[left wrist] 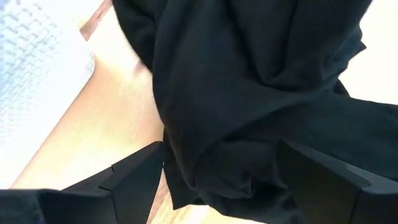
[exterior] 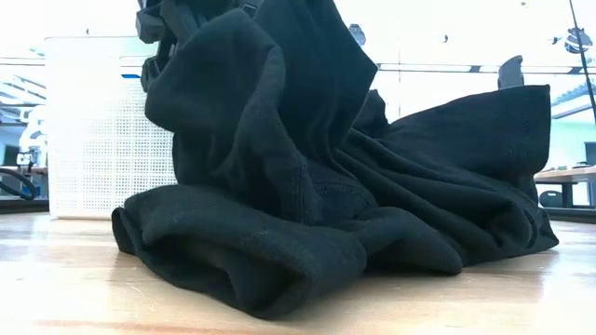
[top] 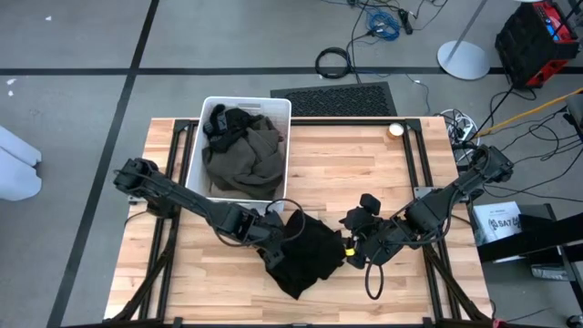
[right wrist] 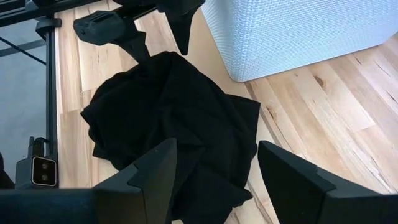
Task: Sort clothes
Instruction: Put the black shirt into the white laundry bin
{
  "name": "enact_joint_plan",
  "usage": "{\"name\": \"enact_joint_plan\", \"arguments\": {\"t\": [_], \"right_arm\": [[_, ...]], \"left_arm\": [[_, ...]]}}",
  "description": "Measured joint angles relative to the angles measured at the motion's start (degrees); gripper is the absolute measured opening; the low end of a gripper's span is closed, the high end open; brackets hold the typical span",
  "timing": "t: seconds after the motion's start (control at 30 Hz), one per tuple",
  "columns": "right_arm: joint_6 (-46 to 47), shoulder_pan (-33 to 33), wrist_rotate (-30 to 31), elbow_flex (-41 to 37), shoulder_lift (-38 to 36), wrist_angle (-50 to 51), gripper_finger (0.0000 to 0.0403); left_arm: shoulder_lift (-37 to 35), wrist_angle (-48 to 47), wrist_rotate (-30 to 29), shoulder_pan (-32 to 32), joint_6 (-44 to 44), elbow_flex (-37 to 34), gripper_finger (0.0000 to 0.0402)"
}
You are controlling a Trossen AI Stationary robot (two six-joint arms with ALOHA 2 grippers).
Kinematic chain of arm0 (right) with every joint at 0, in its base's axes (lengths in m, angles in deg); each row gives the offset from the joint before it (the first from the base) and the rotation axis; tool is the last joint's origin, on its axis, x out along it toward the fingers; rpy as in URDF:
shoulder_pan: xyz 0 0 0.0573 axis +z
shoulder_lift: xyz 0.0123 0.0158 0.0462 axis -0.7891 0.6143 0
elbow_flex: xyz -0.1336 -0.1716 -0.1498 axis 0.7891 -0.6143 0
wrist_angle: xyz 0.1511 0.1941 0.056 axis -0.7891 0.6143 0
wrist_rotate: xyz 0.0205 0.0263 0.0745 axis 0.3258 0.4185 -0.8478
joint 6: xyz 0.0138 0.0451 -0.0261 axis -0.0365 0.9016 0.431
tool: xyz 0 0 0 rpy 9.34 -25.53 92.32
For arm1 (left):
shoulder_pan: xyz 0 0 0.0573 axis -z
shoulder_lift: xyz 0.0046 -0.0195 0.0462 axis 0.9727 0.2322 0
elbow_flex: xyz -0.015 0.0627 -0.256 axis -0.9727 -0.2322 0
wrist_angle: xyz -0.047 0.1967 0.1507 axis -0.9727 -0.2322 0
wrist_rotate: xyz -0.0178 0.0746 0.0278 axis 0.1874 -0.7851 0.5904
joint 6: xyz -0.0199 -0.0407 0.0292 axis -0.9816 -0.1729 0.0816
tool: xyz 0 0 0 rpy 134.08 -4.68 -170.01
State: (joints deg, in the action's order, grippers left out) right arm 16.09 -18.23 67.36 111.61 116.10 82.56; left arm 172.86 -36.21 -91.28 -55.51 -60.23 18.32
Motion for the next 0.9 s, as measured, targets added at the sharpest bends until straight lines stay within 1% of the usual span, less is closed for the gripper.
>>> {"name": "enact_joint_plan", "arguments": {"t": [0.37, 0.6, 0.8, 0.9], "right_arm": [[0.2, 0.0, 0.0, 0.0, 0.0, 0.0, 0.0212], [0.2, 0.0, 0.0, 0.0, 0.0, 0.0, 0.0212], [0.2, 0.0, 0.1, 0.0, 0.0, 0.0, 0.0212], [0.2, 0.0, 0.1, 0.0, 0.0, 0.0, 0.0212]], "left_arm": [[0.0, -0.2, -1.9, 2.0, 0.3, 0.1, 0.0322], [-3.5, -0.8, -1.0, 2.0, -1.7, 0.9, 0.0322], [-5.1, -5.5, -2.2, 1.9, -4.4, 0.7, 0.0322], [-4.6, -1.2, -0.5, 1.9, -4.3, -0.9, 0.0322]]}}
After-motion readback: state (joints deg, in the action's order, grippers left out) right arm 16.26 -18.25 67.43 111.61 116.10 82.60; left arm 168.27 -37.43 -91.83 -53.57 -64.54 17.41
